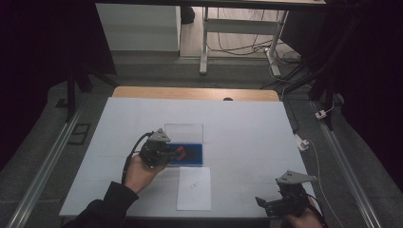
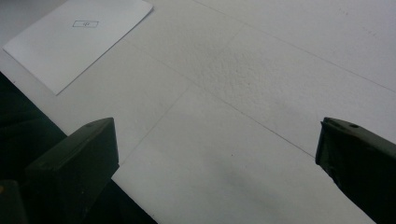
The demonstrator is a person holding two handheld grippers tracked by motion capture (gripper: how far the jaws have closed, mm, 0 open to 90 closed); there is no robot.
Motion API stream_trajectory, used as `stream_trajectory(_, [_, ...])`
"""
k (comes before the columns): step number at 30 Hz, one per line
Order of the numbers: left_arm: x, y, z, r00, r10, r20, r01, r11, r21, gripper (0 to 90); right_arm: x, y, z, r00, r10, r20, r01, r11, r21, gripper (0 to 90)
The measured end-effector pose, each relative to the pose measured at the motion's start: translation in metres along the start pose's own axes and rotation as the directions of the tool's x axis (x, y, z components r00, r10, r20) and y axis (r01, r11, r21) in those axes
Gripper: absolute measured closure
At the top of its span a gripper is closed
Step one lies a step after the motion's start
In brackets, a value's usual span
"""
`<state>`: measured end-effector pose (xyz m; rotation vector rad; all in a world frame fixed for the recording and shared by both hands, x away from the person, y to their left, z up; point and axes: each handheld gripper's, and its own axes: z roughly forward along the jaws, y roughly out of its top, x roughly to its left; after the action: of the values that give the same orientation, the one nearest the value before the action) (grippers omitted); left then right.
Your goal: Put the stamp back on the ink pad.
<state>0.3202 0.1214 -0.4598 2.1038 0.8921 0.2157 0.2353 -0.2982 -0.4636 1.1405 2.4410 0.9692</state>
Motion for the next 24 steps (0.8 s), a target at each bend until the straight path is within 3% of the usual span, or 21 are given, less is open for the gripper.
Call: stream_trajectory(24, [0.014,0.006,0.027,0.9990,0.010,-0.044,-0.008,0.9991,0.043,79.8,-0.002,0.000,-0.001,0.9997,0.023,-0.011,-0.023,1.000,-0.010,0.0])
